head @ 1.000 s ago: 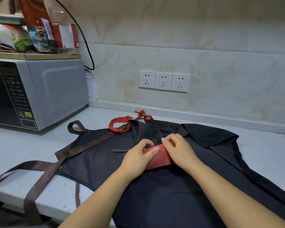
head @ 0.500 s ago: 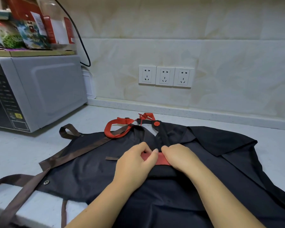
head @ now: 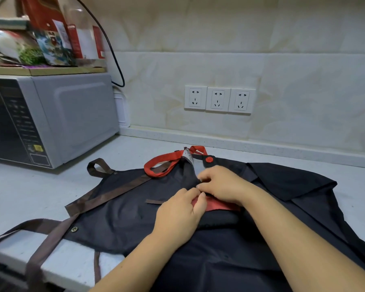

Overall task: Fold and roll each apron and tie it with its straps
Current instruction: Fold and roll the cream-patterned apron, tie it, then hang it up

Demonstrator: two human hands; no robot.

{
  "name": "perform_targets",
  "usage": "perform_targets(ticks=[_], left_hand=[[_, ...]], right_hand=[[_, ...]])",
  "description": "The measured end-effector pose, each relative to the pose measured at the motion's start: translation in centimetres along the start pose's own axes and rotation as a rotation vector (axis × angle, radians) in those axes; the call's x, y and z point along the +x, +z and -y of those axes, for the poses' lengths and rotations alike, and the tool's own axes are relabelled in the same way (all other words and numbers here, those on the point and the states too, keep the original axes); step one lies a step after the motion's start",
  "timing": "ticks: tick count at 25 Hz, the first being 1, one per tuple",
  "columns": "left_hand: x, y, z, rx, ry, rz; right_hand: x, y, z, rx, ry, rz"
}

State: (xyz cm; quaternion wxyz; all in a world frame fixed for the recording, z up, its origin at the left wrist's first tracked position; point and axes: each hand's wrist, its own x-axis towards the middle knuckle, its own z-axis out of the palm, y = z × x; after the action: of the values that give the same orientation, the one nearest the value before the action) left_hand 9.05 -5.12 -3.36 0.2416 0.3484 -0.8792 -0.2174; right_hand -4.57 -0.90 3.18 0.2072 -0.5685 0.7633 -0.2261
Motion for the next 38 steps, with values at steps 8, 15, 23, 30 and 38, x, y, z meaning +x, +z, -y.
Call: perform_targets(ticks=[8, 15, 23, 30, 38], left_hand=[[-0.2, 0.5, -0.5, 0.283, 0.092, 0.016], [-0.2, 2.5, 0.4, 0.204, -0.141, -0.279], [0.3, 2.6, 0.5, 0.184, -0.095, -0.292], [0.6, 1.3, 0.6, -0.099, -0.105, 0.037], [1.0, 0.9, 0.3, -0.149, -0.196, 0.039]], right_hand=[[1.4, -0.9, 1.4, -0.111, 0.065, 0.239], [7.9, 2.5, 0.7, -0.226, 0.359, 0.027], [7.5, 3.2, -0.6, 0.432, 0.441, -0.12], [1.3, 2.4, 2.7, 0.69, -0.218, -0.349], [2.4, 2.4, 4.8, 0.206, -0.118, -0.097]])
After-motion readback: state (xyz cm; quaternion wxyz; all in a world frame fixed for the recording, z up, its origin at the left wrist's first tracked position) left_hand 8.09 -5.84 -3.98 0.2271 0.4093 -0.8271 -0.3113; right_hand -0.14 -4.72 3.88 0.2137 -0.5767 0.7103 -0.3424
